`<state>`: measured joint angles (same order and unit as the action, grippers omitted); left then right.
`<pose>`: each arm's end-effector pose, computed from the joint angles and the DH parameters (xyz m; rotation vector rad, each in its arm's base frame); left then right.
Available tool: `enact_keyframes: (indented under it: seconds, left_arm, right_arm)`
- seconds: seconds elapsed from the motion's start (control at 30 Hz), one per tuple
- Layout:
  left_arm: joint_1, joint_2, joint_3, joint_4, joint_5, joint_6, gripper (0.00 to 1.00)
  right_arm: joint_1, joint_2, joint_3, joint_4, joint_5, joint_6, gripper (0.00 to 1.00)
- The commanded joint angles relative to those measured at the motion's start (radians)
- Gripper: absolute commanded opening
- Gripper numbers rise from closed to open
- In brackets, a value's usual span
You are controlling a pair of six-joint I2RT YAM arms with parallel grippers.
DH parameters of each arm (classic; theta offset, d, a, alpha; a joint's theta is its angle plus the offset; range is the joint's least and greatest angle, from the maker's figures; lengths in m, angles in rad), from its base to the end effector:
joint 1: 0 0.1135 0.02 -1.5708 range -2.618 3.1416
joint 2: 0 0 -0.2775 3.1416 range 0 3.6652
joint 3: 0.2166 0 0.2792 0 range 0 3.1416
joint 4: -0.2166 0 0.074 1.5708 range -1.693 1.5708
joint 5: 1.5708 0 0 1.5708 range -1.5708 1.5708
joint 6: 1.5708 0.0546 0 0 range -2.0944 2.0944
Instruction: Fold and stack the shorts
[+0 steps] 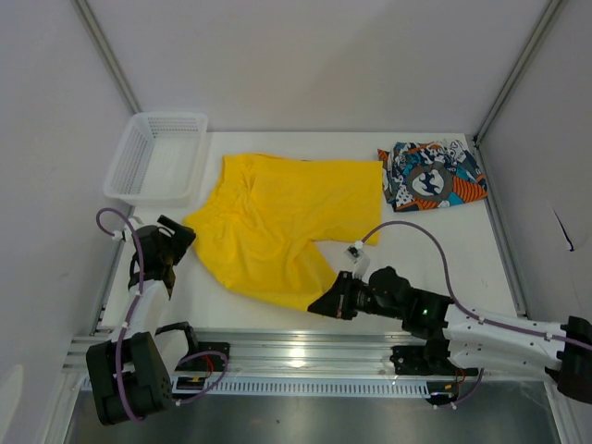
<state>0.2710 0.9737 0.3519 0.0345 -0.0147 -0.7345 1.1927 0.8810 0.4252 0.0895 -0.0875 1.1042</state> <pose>0.2191 0.0617 0.1617 -1.0525 1.8963 -0.2513 0.0821 0.2197 0.2154 -0.1711 2.2971 1.4850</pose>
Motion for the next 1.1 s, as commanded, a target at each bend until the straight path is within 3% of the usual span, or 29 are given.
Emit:
enact_keyframes:
  seconds: [0.0, 0.37, 0.53, 0.7, 0.93, 1.03, 1.07]
  left_arm:
    - [0.011, -0.018, 0.018, 0.011, 0.007, -0.005, 0.98]
    - [0.013, -0.017, 0.019, 0.015, 0.007, 0.003, 0.99]
    - [0.013, 0.003, 0.021, 0.027, 0.007, 0.003, 0.99]
    - [0.013, 0.04, 0.039, 0.041, 0.034, -0.011, 0.99]
    - [0.013, 0.053, 0.047, 0.054, 0.044, -0.022, 0.99]
    - [0.013, 0.057, 0.048, 0.061, 0.038, -0.022, 0.99]
    - [0.013, 0.059, 0.048, 0.062, 0.039, -0.022, 0.99]
  right_arm:
    - [-0.123, -0.071, -0.037, -0.134, -0.118, 0.045, 0.0]
    - [-0.068, 0.052, -0.046, -0.002, -0.192, 0.068, 0.0]
    - [-0.122, 0.032, 0.049, -0.141, -0.146, -0.013, 0.0]
    - [-0.321, 0.024, 0.084, -0.232, -0.161, -0.145, 0.0]
    - [-0.654, 0.142, 0.083, -0.179, -0.271, -0.273, 0.0]
    - [-0.712, 0.235, 0.099, -0.148, -0.293, -0.317, 0.0]
    - [-0.717, 0.284, 0.104, -0.139, -0.305, -0.326, 0.05]
